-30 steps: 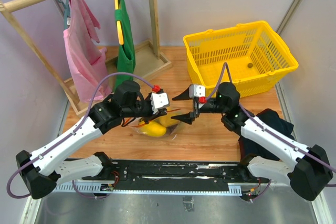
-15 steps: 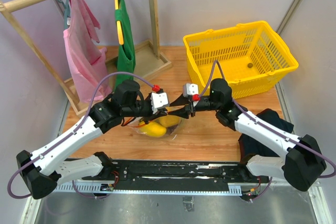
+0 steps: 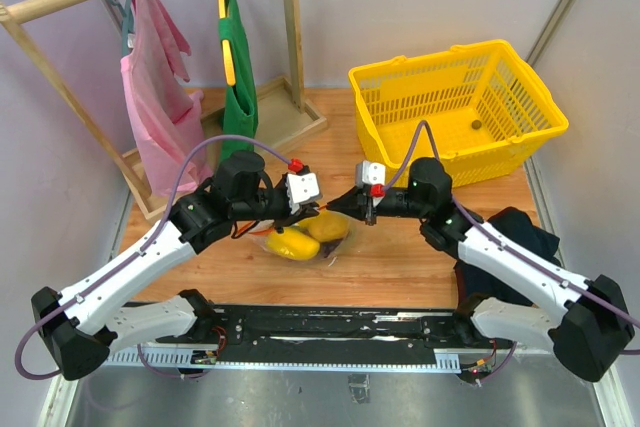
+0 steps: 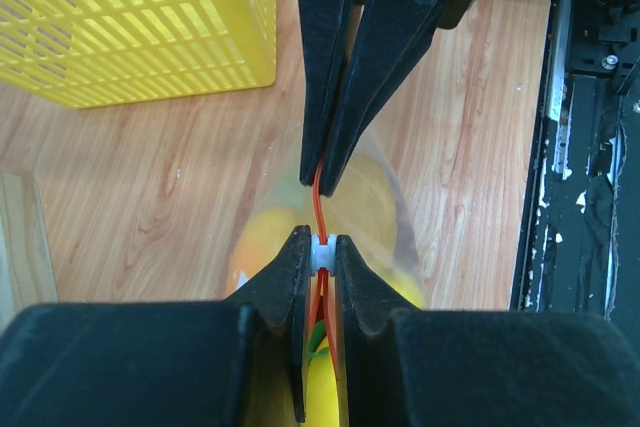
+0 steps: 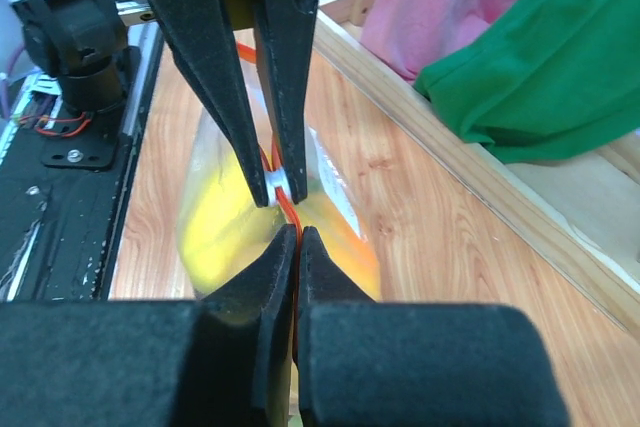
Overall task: Place the food in the zip-top bag and seal the zipper
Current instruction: Zip the zipper food storage bag at the center of the board.
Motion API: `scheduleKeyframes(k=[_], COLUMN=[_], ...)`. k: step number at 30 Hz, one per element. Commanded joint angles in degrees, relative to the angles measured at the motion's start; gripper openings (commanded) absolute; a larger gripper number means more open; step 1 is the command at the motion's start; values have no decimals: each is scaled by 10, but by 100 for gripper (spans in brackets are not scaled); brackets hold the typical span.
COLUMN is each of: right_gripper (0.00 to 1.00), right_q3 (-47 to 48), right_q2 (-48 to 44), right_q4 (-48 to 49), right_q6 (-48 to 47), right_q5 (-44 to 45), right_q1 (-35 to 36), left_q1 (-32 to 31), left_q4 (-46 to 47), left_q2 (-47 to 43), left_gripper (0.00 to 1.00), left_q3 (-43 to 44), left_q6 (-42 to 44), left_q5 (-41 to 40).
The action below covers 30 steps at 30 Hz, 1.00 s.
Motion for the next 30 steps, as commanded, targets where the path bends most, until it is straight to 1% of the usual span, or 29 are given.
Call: scheduleKeyframes(k=[1, 14, 17, 22, 30], right_gripper=[1, 1, 1, 1, 1], right_q3=[-14, -45, -50, -59, -75], right_q2=[-45, -109, -118, -134, -180], right_q4=[27, 1, -1, -7, -32], right_q6=[7, 29, 38, 58, 86], right_q5=[117, 284, 309, 353, 443], right_q1=[2, 1, 1, 1, 1], left_q1=[3, 9, 12, 25, 51], left_q4=[-3, -3, -4, -1, 11], left_q2=[-10, -20, -22, -33, -54], left_gripper=[0, 0, 0, 0, 0], left_q3=[10, 8, 5, -10, -36], left_q6=[-4, -4, -4, -5, -11], left_q5=[9, 3, 0, 2, 28])
